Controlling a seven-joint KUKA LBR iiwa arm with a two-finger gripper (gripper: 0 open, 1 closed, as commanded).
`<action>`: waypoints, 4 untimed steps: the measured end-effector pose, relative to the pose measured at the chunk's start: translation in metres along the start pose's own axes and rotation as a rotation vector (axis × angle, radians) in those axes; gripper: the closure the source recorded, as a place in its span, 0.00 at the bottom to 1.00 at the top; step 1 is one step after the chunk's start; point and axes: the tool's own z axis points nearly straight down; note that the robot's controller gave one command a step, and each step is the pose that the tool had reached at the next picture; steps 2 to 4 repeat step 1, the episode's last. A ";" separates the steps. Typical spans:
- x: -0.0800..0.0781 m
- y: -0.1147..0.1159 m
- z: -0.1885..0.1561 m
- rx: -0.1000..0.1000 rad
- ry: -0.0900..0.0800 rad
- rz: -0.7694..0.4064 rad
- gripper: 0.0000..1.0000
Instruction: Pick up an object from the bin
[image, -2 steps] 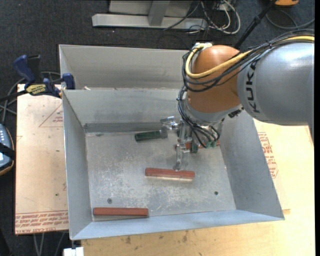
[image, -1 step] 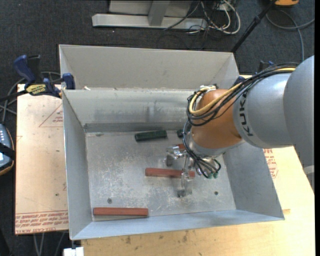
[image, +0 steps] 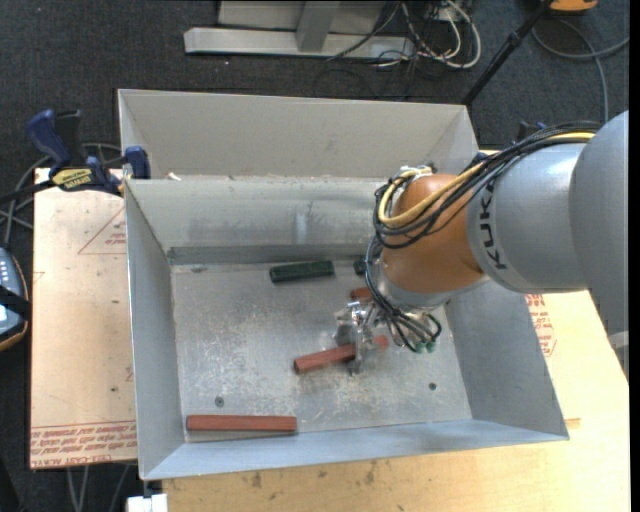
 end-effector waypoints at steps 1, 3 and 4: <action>0.005 0.067 -0.164 0.001 -0.006 -0.587 1.00; 0.005 0.067 -0.164 0.001 -0.006 -0.587 1.00; 0.005 0.067 -0.164 0.001 -0.006 -0.587 1.00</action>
Offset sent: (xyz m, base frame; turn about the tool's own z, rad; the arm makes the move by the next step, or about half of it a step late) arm -0.0200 0.0627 0.1622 -0.5877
